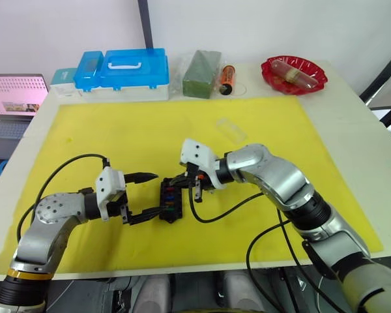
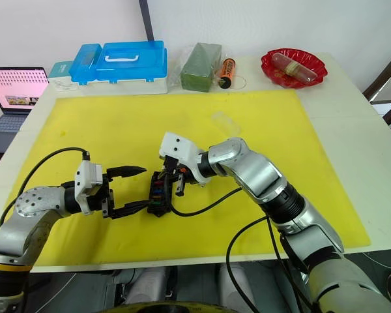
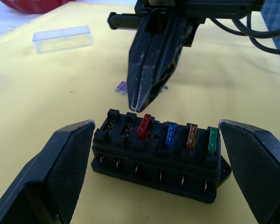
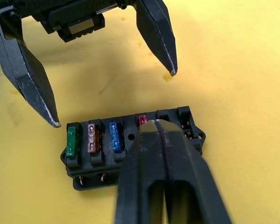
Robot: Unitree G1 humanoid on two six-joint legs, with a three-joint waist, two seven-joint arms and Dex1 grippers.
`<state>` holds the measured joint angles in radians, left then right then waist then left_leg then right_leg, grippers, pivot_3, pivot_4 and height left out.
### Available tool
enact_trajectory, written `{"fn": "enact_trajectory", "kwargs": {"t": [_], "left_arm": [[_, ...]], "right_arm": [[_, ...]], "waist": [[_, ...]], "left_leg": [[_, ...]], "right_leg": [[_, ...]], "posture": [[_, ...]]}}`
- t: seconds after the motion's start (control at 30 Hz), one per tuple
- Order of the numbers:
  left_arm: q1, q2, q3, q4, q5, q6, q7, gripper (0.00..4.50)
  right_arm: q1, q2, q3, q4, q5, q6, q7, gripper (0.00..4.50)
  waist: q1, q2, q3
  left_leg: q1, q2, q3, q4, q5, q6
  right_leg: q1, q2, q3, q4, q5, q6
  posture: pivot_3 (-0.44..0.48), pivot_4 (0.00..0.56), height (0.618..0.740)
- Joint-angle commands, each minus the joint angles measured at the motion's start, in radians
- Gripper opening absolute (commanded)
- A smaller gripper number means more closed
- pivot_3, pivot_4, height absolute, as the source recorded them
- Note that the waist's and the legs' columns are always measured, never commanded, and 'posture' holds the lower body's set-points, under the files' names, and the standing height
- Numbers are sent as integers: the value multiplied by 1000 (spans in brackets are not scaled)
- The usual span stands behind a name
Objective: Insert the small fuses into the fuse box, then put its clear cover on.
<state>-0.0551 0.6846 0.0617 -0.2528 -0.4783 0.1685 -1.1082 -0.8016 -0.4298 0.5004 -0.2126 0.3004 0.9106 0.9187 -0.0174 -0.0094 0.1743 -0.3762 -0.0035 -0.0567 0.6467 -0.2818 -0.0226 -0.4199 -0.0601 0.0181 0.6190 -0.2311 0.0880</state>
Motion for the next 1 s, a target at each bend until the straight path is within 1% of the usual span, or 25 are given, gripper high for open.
{"fn": "enact_trajectory", "kwargs": {"t": [0.03,0.43,1.0], "left_arm": [[-23,-1,5,0,-2,-6,2,4500],[-10,-4,2,-11,0,-9,2,4500],[-14,-5,-1,-8,5,-9,2,4500]], "right_arm": [[-8,12,-18,-15,10,-16,9,30],[4,17,-14,-28,18,1,17,30],[13,21,8,3,-5,-7,13,30]], "waist": [[0,0,0],[0,0,0],[0,0,0]], "left_leg": [[0,0,0,0,0,0],[0,0,0,0,0,0],[0,0,0,0,0,0]], "right_leg": [[0,0,0,0,0,0],[0,0,0,0,0,0],[0,0,0,0,1,1]], "posture": [[0,150,740],[0,150,740],[0,150,740]]}}
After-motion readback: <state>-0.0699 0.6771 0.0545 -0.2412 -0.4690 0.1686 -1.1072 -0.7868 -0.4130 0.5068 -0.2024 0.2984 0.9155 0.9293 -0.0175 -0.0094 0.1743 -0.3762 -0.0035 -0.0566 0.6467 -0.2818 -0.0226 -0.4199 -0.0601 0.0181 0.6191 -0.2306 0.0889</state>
